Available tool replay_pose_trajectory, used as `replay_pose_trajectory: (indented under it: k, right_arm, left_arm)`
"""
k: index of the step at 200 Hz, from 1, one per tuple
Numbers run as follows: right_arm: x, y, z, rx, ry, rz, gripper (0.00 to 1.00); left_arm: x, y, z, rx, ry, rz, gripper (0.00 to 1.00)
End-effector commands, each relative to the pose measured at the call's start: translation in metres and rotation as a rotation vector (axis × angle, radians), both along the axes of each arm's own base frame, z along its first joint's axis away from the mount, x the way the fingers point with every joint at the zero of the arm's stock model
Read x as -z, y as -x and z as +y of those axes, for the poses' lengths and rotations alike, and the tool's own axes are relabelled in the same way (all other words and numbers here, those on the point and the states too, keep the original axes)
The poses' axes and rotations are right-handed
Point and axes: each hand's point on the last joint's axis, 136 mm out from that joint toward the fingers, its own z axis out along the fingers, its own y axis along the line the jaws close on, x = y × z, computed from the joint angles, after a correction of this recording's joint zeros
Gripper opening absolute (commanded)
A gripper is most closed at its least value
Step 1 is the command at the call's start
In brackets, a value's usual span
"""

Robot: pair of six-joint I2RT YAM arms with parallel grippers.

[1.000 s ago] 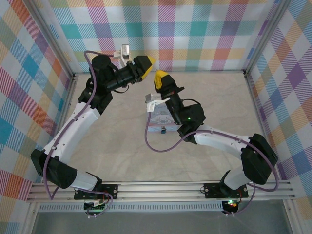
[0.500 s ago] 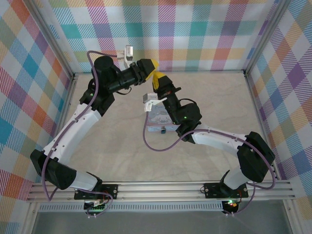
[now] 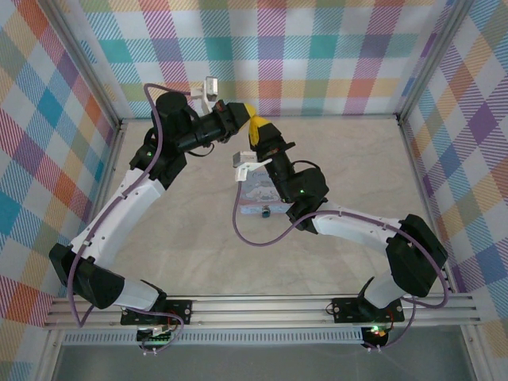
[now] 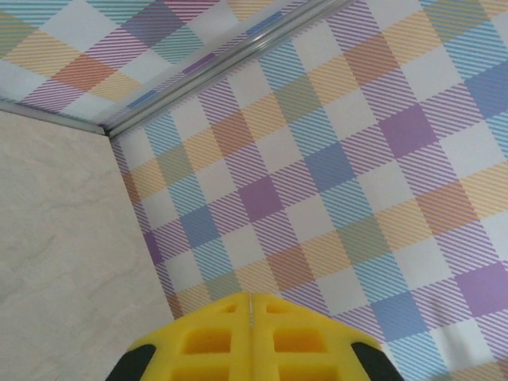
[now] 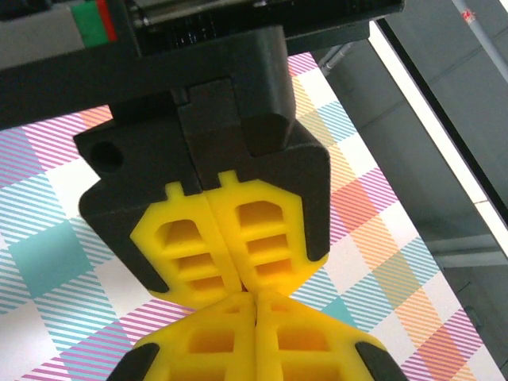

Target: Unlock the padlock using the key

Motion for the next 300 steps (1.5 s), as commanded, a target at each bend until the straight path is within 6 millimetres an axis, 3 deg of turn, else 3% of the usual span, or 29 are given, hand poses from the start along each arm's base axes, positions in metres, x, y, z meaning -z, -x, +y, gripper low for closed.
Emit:
replay_pose_trajectory:
  k: [1, 13, 45, 71, 100, 130, 134, 149, 161, 190, 209, 227, 280, 300]
  right_arm:
    - [-0.002, 0.002, -0.001, 0.011, -0.011, -0.014, 0.00]
    - [-0.001, 0.002, -0.001, 0.014, -0.008, -0.016, 0.00]
    - [0.001, 0.002, -0.001, 0.016, -0.001, -0.017, 0.00]
    - [0.003, 0.002, -0.002, 0.018, 0.002, -0.017, 0.00]
    - [0.004, 0.003, -0.001, 0.015, 0.006, -0.016, 0.00]
    - [0.007, 0.003, -0.002, 0.014, 0.006, -0.012, 0.00]
    - [0.008, 0.003, -0.002, 0.014, 0.005, -0.004, 0.04]
    - [0.013, 0.001, -0.006, 0.007, -0.014, 0.034, 0.34]
    - [0.014, 0.001, -0.013, 0.005, -0.061, 0.079, 0.44]
    - [0.038, -0.004, -0.035, -0.038, -0.200, 0.345, 0.47]
    - [0.070, -0.008, -0.047, -0.083, -0.299, 0.637, 0.47]
    - [0.087, -0.005, -0.063, -0.151, -0.472, 0.904, 0.48]
    - [0.109, 0.030, -0.074, -0.515, -0.868, 1.442, 0.52]
    - [0.107, 0.044, -0.067, -0.680, -0.940, 1.587, 0.52]
  left_arm:
    - [-0.030, 0.013, 0.005, -0.002, 0.024, -0.077, 0.10]
    - [-0.030, 0.012, 0.006, -0.012, 0.021, -0.079, 0.23]
    - [-0.032, 0.010, 0.010, -0.035, 0.022, -0.085, 0.24]
    - [-0.031, 0.010, 0.010, -0.034, 0.025, -0.081, 0.17]
    - [-0.028, 0.008, 0.008, -0.028, 0.022, -0.072, 0.00]
    - [-0.027, 0.008, 0.010, -0.041, 0.012, -0.075, 0.00]
    - [-0.027, 0.008, 0.011, -0.041, 0.011, -0.079, 0.00]
    - [-0.026, 0.008, 0.013, -0.052, -0.004, -0.087, 0.00]
    - [-0.021, 0.007, 0.016, -0.068, -0.031, -0.092, 0.00]
    - [-0.005, 0.001, 0.025, -0.110, -0.103, -0.093, 0.00]
    - [0.005, -0.003, 0.028, -0.133, -0.143, -0.104, 0.00]
    - [0.020, -0.006, 0.030, -0.145, -0.191, -0.098, 0.00]
    - [0.053, 0.000, 0.014, -0.084, -0.204, -0.080, 0.00]
    - [0.059, 0.006, 0.004, -0.053, -0.215, -0.098, 0.00]
